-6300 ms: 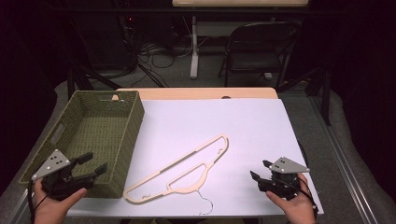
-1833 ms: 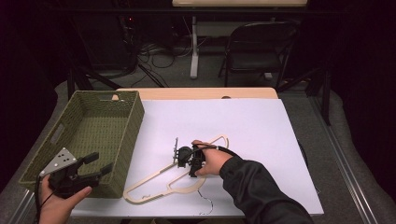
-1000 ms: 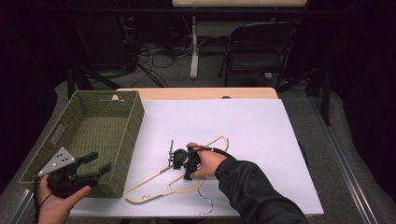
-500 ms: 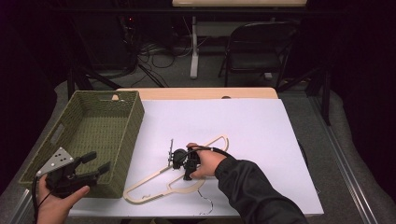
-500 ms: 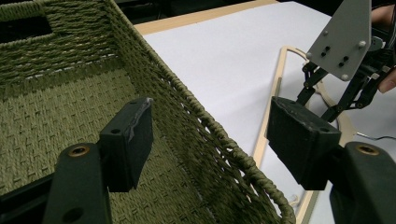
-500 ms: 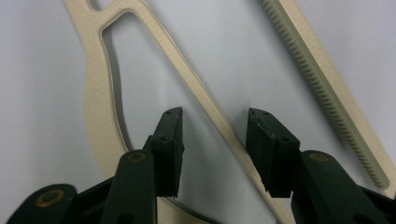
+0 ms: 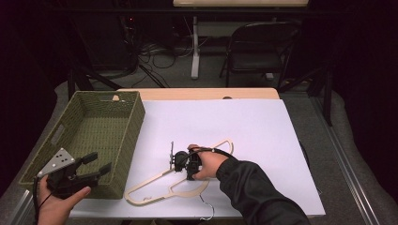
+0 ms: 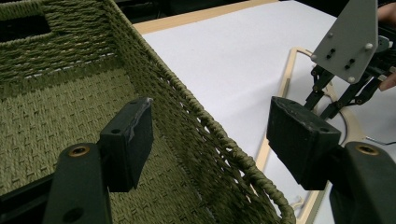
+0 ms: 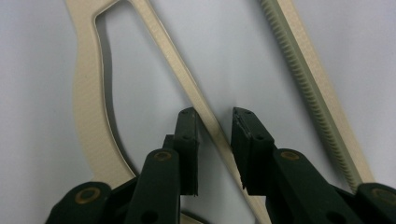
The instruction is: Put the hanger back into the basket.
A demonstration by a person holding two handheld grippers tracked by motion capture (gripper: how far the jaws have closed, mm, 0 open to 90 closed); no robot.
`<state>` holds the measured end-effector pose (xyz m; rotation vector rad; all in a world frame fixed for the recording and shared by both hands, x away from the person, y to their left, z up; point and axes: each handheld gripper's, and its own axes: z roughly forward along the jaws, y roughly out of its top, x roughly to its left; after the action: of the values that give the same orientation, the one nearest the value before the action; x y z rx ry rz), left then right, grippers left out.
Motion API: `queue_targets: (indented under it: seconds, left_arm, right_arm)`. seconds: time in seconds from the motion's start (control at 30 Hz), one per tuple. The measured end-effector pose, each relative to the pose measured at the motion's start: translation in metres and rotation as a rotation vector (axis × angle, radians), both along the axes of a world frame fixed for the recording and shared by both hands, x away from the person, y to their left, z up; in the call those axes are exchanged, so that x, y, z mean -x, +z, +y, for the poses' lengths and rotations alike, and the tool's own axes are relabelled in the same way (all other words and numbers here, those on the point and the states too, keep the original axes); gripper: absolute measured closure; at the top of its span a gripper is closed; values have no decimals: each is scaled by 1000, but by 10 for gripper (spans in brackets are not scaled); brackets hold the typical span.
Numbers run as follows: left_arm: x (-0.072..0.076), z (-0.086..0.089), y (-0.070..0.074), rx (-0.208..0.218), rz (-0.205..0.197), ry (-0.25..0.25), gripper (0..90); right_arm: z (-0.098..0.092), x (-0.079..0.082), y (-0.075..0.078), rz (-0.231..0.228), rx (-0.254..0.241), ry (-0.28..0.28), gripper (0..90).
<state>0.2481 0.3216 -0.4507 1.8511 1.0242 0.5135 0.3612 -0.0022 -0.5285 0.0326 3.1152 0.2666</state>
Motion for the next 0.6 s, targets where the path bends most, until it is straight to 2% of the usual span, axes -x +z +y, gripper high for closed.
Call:
queue_targets:
  seconds: [0.2,0.33,0.43,0.6]
  left_arm:
    - [0,0,1,-1,-1,2,319]
    - [0,-1,0,-1,-2,-1,319]
    - [0,-1,0,-1,-1,-1,319]
    - [0,-1,0,-5,0,-2,320]
  right_arm:
    - [0,9,1,-27,46,77,795]
    - [-3,11,1,-21,74,112,842]
    - [-5,11,1,-1,87,104,857]
    - [-6,11,1,4,88,100,857]
